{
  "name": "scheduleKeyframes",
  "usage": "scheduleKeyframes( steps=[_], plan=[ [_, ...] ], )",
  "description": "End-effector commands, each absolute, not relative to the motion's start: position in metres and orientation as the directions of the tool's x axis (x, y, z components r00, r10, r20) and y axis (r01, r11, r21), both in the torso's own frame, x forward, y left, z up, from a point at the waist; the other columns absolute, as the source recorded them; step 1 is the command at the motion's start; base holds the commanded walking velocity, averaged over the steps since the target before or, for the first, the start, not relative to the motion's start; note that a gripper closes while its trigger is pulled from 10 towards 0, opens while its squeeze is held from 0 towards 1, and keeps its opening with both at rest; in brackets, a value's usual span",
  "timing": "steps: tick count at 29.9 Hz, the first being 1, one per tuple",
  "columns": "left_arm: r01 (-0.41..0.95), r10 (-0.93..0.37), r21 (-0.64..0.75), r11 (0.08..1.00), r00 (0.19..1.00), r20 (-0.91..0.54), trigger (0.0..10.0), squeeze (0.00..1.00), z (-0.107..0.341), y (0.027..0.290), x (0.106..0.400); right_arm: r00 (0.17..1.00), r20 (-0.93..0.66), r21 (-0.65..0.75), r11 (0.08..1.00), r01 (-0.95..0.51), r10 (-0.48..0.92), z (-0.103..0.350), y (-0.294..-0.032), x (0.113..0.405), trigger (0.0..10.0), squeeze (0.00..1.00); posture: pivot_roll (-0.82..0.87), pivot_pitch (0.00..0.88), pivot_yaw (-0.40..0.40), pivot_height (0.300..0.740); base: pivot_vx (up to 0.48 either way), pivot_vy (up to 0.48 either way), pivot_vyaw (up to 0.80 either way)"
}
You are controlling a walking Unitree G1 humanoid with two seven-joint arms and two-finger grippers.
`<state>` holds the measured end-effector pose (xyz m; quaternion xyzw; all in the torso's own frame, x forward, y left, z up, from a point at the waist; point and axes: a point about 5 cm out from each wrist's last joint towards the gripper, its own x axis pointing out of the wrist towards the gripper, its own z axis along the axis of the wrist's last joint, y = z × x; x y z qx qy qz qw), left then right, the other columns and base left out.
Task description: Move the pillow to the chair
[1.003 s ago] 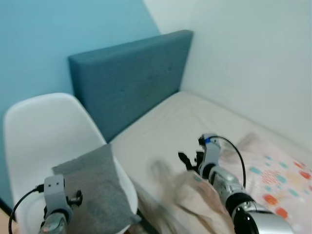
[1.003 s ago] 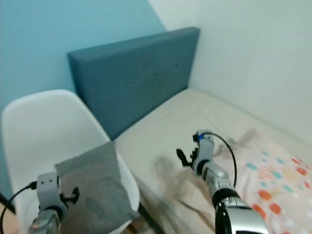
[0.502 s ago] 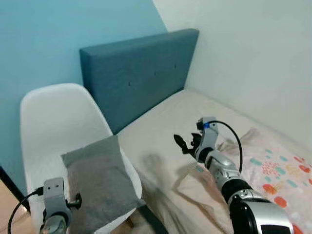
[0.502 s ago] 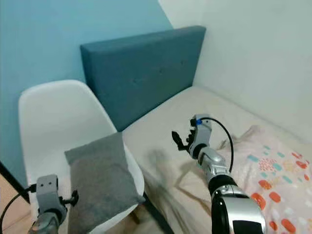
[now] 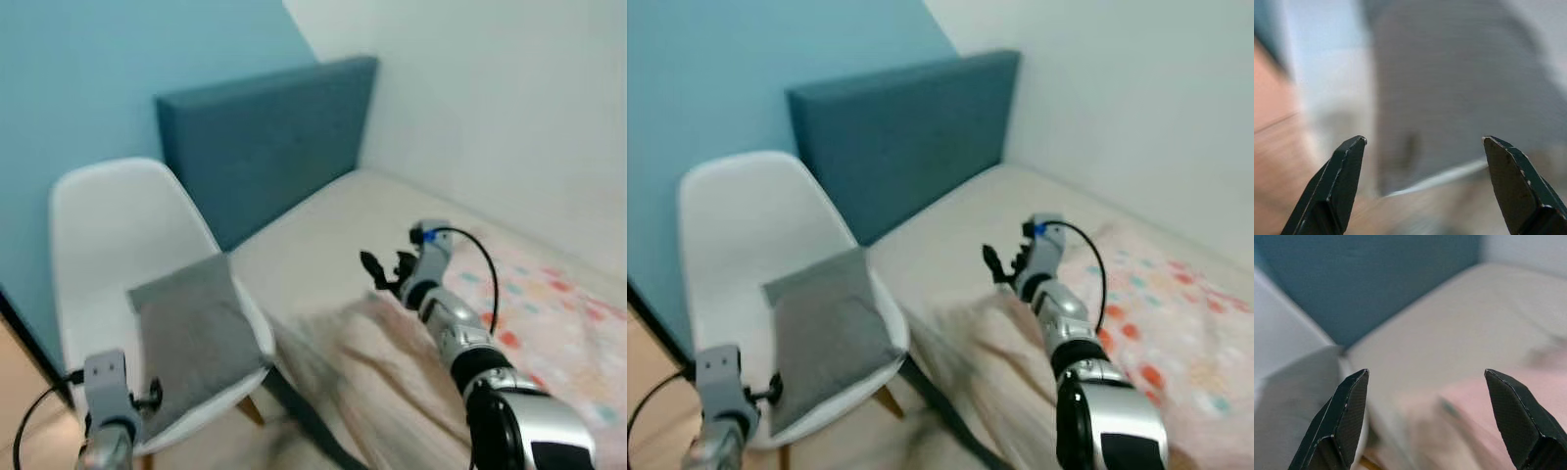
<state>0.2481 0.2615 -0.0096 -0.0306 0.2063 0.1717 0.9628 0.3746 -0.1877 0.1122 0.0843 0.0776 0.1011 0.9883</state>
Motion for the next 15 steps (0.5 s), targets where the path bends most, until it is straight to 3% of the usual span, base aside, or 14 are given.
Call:
scheduleKeyframes(
  steps=[1, 15],
  plan=[
    [-0.350, 0.324, 0.012, 0.937, 0.854, -0.407, 10.0, 0.00, -0.011, 0.264, 0.245, 0.970, -0.147, 0.202, 0.966, -0.160, 0.192, 0.111, -0.188, 0.375, 10.0, 0.00, 0.01, 0.000, -0.116, 0.735, 0.000, 0.000, -0.72],
    [-0.277, 0.279, 0.044, 0.960, 0.928, -0.249, 10.0, 0.00, 0.014, 0.260, 0.261, 0.983, -0.184, 0.113, 0.994, -0.002, 0.023, 0.114, -0.214, 0.375, 10.0, 0.00, 0.01, 0.000, -0.120, 0.735, 0.000, 0.000, -0.72]
  ],
)
